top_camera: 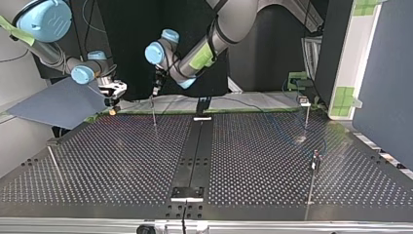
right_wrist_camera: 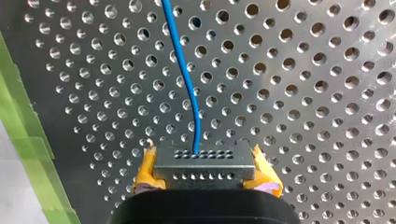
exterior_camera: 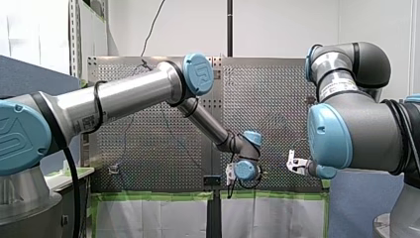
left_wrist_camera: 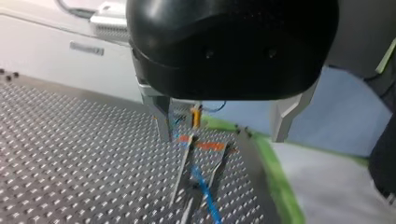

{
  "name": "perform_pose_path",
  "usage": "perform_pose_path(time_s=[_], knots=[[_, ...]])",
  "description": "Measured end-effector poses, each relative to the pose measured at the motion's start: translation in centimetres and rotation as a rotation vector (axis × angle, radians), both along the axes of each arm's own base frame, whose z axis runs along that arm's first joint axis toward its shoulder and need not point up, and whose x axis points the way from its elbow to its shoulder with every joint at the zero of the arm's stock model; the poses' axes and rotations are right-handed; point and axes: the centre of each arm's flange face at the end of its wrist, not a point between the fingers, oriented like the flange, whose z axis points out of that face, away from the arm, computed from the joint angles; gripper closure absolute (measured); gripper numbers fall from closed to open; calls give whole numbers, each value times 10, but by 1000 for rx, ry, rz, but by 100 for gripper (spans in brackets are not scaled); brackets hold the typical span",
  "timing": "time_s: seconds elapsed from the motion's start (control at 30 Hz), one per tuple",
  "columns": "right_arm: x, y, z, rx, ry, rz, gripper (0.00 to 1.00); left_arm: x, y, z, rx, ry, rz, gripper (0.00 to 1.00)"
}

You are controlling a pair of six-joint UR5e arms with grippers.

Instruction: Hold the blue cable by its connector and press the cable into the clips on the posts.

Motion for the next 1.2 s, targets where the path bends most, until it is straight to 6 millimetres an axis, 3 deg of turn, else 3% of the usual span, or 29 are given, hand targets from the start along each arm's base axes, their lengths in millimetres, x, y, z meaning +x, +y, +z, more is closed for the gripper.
perform_pose_path(time_s=[0.97,1.2], knots=[[6,0,1,-2,3,10,100,-2,14,-7,100,13,26,1],[7,0,1,0,1,10,100,-16,19,11,139,9,44,1]])
